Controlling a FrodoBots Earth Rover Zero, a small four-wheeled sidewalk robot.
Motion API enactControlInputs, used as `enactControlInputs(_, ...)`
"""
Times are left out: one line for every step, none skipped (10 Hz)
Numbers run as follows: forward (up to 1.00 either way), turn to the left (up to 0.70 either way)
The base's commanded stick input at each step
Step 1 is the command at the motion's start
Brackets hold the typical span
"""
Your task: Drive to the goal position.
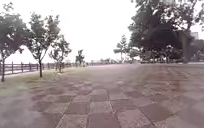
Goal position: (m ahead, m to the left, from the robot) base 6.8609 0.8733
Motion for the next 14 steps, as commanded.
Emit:
enactControlInputs(1.00,0.00)
enactControlInputs(1.00,0.00)
enactControlInputs(1.00,0.00)
enactControlInputs(1.00,0.00)
enactControlInputs(1.00,0.00)
enactControlInputs(1.00,0.00)
enactControlInputs(1.00,0.00)
enactControlInputs(1.00,0.00)
enactControlInputs(1.00,0.00)
enactControlInputs(1.00,0.00)
enactControlInputs(1.00,0.00)
enactControlInputs(1.00,0.00)
enactControlInputs(1.00,0.00)
enactControlInputs(1.00,0.00)
